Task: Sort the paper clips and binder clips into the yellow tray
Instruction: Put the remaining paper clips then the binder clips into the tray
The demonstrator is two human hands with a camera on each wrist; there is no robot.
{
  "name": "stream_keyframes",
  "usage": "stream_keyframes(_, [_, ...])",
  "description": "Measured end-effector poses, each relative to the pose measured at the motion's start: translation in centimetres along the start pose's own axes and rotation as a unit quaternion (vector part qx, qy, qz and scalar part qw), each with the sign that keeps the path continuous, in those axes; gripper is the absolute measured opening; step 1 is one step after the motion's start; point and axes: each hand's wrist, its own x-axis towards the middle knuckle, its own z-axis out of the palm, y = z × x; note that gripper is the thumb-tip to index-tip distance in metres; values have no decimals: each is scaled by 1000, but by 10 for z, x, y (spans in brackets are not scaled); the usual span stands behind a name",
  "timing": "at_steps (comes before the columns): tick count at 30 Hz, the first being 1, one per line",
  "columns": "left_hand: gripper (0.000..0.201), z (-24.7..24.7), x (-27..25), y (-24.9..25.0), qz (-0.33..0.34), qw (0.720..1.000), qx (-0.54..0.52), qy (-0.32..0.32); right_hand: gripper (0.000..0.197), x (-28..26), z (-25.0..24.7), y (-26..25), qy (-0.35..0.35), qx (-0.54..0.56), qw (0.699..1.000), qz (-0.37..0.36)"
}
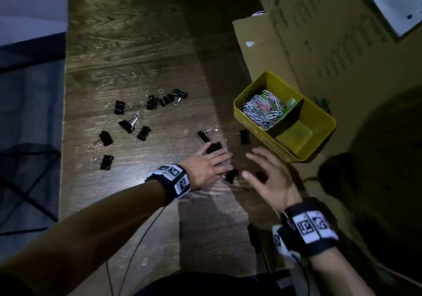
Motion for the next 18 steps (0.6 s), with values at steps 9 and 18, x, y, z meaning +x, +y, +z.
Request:
stream_keyframes(9, [55,3,-115,-73,-73,958,-153,231,133,32,61,-13,-68,-131,988,55])
stream_keyframes(18, [83,68,-188,-154,-517,786,-272,203,136,86,89,-45,-135,-172,975,36])
